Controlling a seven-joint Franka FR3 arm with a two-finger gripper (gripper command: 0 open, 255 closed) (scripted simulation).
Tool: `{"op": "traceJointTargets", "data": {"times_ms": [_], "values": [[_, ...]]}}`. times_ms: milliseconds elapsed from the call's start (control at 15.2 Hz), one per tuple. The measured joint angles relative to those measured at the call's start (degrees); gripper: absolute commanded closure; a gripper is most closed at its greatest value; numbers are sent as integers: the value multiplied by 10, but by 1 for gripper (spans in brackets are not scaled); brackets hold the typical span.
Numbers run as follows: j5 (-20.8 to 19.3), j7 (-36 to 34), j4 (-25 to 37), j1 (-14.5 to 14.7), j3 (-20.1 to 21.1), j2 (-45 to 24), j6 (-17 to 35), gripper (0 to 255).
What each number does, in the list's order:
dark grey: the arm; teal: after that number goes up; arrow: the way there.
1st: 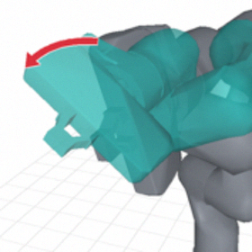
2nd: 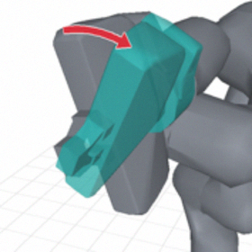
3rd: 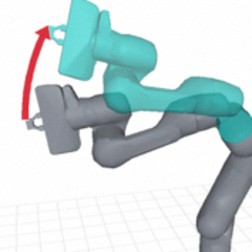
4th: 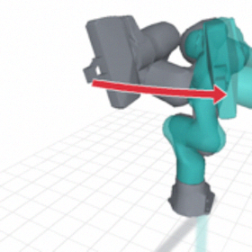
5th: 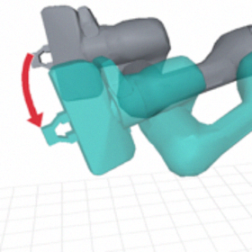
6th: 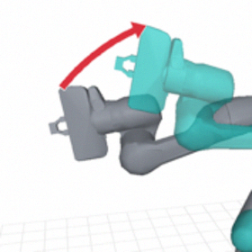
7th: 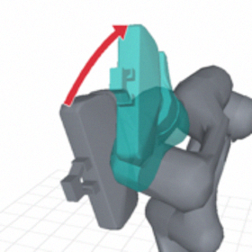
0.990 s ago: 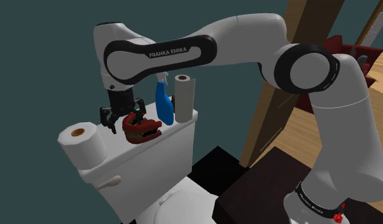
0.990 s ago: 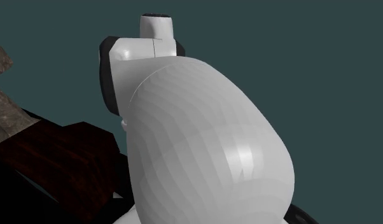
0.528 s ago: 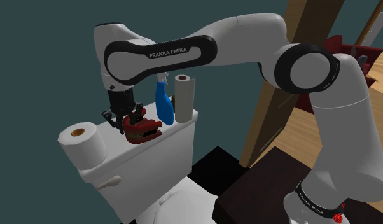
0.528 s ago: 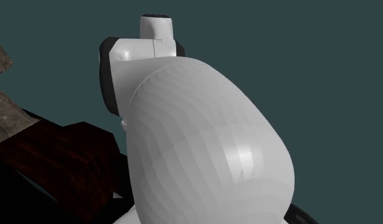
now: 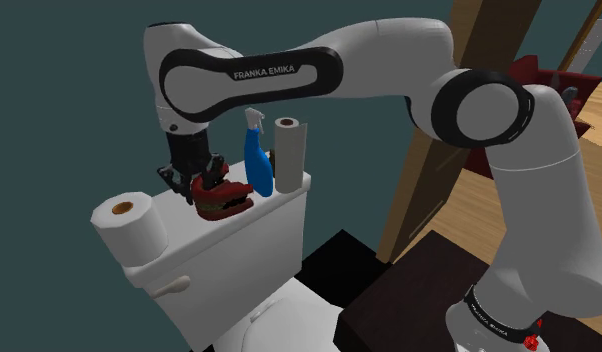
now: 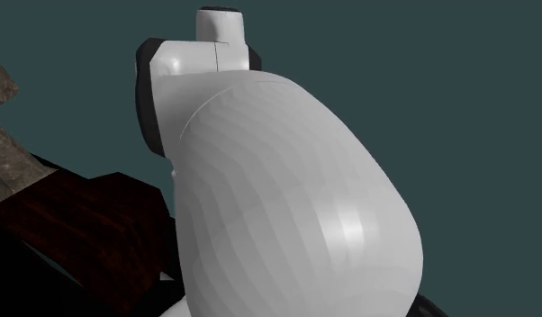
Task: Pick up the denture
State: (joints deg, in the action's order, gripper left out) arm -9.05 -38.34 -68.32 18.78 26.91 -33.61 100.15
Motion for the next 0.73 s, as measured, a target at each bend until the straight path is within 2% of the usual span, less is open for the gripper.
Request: {"op": "traceJointTargets", "data": {"times_ms": [198,396,726], "values": [[-2,0,39,7,-1,-8,-30,255],[-1,-1,52,8,1,-2,-48,255],[-6,-1,119,23,-1,-20,-96,255]]}}
